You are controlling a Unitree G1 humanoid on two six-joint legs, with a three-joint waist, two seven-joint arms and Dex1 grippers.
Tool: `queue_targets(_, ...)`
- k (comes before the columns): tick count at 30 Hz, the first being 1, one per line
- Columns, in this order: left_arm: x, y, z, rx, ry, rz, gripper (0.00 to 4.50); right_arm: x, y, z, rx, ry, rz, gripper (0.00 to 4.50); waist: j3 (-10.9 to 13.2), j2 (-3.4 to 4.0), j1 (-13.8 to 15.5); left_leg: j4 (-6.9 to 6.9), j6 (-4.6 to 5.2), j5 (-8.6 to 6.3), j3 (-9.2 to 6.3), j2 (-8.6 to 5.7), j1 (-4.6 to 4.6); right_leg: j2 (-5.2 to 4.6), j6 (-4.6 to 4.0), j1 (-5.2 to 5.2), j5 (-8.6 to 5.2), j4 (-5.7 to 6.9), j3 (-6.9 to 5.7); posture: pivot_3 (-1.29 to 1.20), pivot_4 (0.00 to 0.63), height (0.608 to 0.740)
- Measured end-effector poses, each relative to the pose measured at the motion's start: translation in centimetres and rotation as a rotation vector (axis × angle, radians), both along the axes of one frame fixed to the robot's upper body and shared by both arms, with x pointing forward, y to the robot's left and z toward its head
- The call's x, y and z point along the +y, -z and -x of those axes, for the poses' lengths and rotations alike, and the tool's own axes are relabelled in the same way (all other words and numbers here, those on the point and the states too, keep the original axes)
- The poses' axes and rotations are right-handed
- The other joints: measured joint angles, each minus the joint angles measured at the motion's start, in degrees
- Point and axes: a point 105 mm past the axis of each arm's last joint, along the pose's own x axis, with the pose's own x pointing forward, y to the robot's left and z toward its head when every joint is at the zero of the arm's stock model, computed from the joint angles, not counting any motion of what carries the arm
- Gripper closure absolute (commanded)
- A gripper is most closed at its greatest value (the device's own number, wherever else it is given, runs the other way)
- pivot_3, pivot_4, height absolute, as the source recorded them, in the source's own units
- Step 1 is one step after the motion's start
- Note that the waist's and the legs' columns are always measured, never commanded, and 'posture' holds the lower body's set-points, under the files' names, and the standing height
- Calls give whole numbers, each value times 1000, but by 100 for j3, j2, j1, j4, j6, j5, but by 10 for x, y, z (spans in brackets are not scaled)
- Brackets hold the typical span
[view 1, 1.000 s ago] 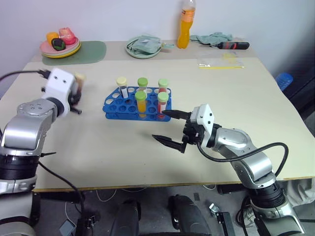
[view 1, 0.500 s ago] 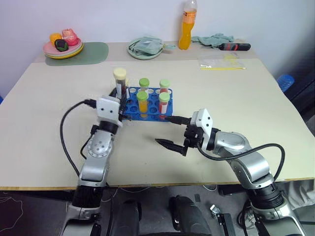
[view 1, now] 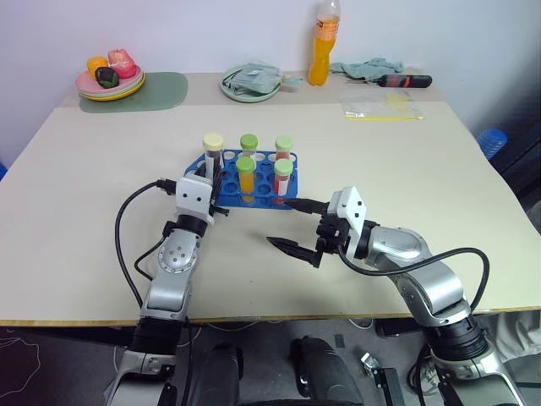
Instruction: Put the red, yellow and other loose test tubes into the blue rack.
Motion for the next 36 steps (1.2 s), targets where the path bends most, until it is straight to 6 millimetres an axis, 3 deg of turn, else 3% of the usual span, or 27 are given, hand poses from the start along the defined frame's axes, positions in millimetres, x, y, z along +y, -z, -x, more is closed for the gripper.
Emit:
queue_targets(15,-3,4,-7,10,2,26,3783,0,-1,0,-6,0,-1,0,0,0,4,0,0,0,-1,0,1,1,0,2,0,-1,0,0,150,740)
queue_targets(22,-1,12,-7,17,-3,54,298,1,-1,1,-6,-4,-1,0,0,0,-8,-1,0,0,-3,0,1,1,0,2,0,-1,-1,0,150,740)
queue_targets(23,1,11,-6,13,-6,62,39,1,-2,1,-6,-7,0,0,0,0,-7,-1,0,0,-3,0,1,1,0,2,0,-1,-2,0,150,740)
queue_targets(32,21,2,14,-11,-18,95,39,-7,-10,-2,-32,-16,17,0,0,0,-12,-2,0,0,-3,1,2,1,0,2,0,-1,-2,0,150,740)
queue_targets(36,20,2,11,60,44,76,39,-8,-10,-4,-31,-12,19,0,0,0,8,-1,0,0,-3,0,-1,0,0,3,0,-3,-3,0,150,740)
